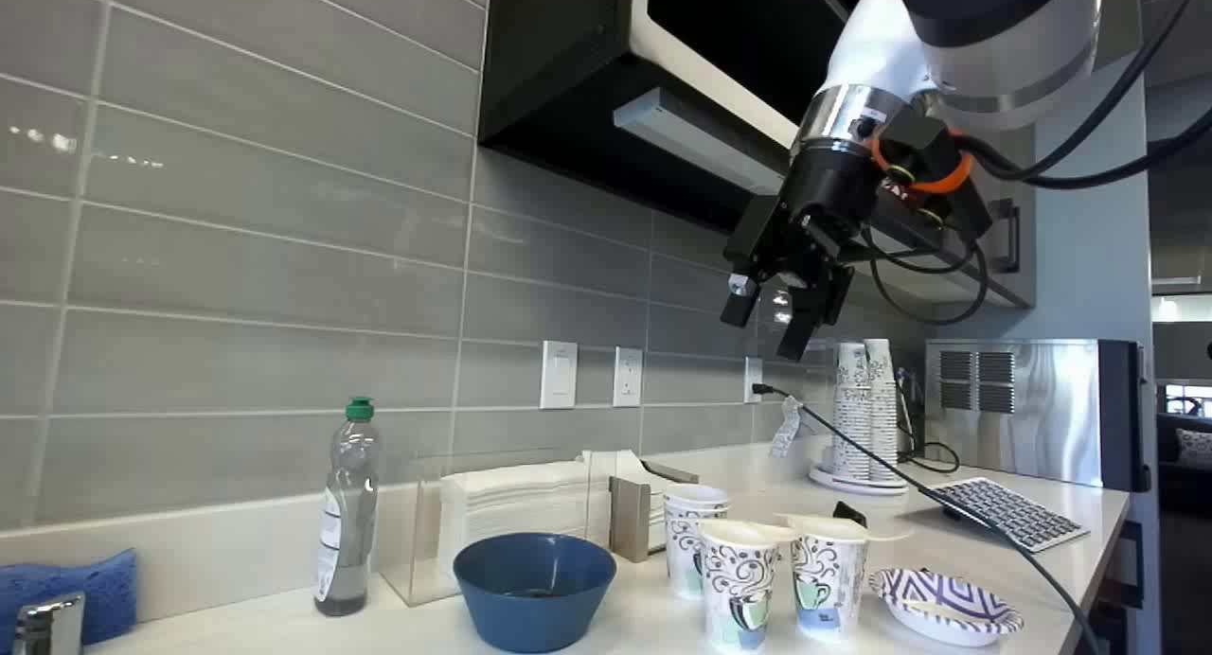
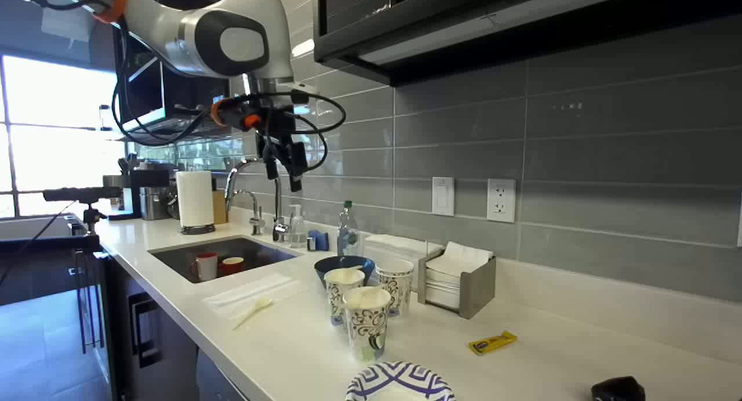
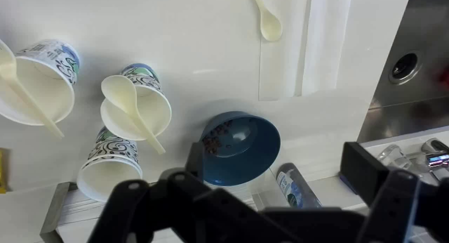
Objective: Swap the places of the spoons on the cups
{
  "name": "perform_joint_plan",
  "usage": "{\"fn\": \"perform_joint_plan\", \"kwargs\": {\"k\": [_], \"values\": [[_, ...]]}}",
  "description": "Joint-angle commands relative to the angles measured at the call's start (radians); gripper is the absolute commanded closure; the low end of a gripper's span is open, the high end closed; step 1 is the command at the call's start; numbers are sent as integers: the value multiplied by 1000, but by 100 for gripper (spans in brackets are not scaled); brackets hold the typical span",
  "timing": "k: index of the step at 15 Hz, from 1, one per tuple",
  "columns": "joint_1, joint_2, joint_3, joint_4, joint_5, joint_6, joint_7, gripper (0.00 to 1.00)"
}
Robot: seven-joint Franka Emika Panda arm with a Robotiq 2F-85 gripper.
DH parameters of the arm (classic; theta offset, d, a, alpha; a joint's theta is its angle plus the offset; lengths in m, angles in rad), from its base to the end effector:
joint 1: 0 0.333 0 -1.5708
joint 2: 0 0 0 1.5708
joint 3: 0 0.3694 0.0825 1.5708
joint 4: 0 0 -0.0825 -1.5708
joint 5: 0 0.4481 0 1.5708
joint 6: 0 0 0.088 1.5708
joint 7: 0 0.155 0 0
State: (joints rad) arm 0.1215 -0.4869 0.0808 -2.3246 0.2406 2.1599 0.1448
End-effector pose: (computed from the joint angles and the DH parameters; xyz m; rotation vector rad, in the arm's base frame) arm 0.4733 0.1199 0.5410 -2.8781 0.0680 -0.4158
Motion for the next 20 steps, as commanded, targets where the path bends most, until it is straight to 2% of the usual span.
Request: {"fn": "perform_joint_plan", "kwargs": {"k": [1,5,7,10,14,20], "values": [[-6,0,5,2,3,-3,-2,0],[-6,0,5,2,3,-3,-2,0],[-41,-19,3,-22,-24,-31,47,0],[-97,-32,-1,-39,-91,-104,84,0],[-151,-11,-13,-31,-217,-207,43,0],[-168,43,-32,-36,-340,-150,-15,0]]}}
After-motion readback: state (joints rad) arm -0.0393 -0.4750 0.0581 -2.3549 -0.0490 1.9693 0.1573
